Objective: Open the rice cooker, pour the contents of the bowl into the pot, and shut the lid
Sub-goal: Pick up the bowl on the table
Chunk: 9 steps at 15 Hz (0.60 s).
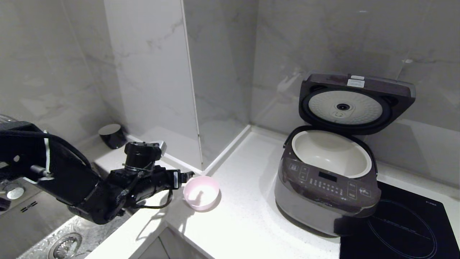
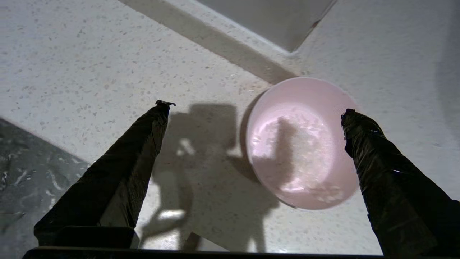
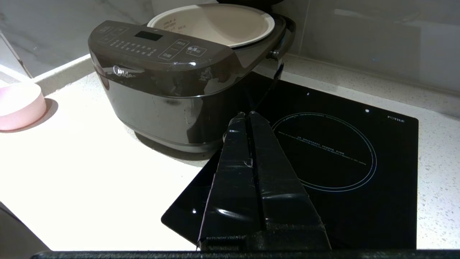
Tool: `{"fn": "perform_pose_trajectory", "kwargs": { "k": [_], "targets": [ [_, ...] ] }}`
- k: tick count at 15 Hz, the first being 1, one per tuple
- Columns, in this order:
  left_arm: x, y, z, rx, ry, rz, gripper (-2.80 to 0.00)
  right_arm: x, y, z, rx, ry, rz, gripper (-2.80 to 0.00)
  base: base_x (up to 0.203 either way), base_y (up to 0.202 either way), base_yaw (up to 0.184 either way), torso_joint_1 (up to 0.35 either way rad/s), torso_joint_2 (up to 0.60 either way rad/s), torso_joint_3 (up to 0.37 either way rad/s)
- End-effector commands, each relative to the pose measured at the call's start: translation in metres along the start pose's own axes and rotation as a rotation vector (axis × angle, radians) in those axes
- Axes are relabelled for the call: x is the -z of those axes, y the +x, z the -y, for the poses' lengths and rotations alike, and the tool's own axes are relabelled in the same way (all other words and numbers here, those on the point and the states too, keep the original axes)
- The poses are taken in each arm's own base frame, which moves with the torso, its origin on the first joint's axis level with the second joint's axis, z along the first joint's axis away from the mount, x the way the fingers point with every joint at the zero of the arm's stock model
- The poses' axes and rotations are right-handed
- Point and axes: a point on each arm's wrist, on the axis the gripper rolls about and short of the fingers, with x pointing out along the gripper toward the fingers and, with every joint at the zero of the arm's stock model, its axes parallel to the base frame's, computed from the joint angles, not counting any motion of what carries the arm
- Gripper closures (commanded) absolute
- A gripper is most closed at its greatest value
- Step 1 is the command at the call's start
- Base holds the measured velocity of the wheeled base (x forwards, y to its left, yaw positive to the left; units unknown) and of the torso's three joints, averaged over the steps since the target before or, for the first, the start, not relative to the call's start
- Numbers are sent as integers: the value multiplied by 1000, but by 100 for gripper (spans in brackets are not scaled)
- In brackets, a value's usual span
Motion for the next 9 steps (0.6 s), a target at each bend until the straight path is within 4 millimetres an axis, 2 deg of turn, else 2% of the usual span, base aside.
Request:
{"fn": "perform_pose_trajectory", "kwargs": {
  "k": [1, 9],
  "targets": [
    [15, 18, -2, -25, 17, -53, -280, 0, 0, 0, 0, 0, -1, 0, 0, 0, 0, 0, 0, 0],
    [35, 39, 3, -24, 58, -118, -280, 0, 0, 0, 0, 0, -1, 0, 0, 0, 0, 0, 0, 0]
  ]
}}
